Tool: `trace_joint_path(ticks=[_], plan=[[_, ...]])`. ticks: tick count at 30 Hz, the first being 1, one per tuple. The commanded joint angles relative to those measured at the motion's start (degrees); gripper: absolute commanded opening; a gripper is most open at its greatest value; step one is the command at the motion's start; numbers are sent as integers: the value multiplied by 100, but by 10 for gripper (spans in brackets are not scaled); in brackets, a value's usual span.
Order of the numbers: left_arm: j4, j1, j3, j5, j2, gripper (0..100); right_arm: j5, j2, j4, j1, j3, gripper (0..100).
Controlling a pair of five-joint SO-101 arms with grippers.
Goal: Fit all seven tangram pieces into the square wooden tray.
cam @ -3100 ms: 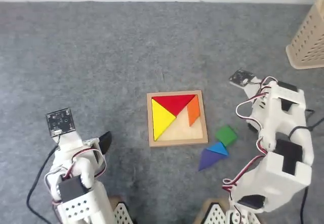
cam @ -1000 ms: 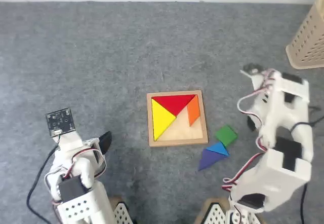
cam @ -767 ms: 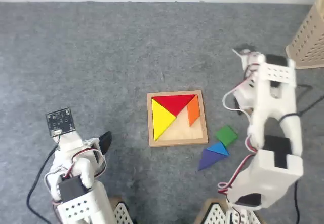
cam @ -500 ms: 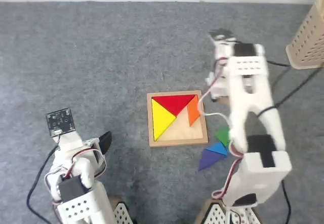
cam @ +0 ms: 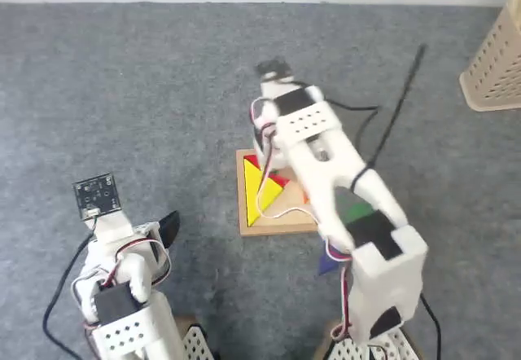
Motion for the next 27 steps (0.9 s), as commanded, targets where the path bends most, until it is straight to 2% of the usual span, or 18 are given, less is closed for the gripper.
trace_joint_path(ticks=[1,5,7,17,22,24,27], plan=[[-9,9,-75,-9,-70,354,-510,251,-75,-48,-264,44],[-9,9,-75,-9,-70,354,-826,154,-57,-13,-202,39],[-9,9,-75,-9,-70,354,-905,40,-154,4,-35,2],[-9,9,-75,-9,-70,354,-888,-919,-1385,-4,1398,7],[-9,9,-75,-9,-70,354,-853,-989,-1525,13,1591,12],[-9,9,-75,-9,-70,354,-818,-1007,-1516,4,1600,41],[-9,9,-75,-9,-70,354,-563,-1007,-1411,-48,1600,145]])
